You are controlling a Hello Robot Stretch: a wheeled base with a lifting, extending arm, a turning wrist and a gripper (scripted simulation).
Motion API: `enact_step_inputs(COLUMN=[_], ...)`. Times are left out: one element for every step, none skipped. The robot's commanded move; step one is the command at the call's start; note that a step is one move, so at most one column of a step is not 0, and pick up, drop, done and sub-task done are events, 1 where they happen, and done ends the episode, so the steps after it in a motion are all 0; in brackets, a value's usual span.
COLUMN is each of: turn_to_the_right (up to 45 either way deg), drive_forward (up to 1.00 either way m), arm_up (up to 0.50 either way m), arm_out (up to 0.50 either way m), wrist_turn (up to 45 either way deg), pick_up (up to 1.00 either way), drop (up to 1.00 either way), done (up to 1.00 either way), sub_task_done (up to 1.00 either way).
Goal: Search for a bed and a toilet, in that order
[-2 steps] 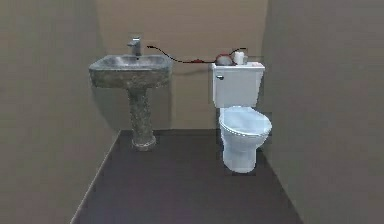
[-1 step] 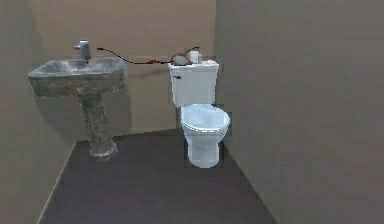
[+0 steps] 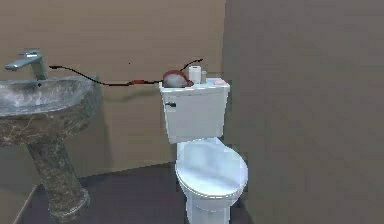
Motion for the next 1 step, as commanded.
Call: enact_step_inputs(turn_to_the_right=[0.0], drive_forward=[0.00], arm_up=[0.00], arm_out=[0.00], wrist_turn=[0.0], pick_up=[0.00], drop=[0.00], done=[1.00], sub_task_done=[0.00])
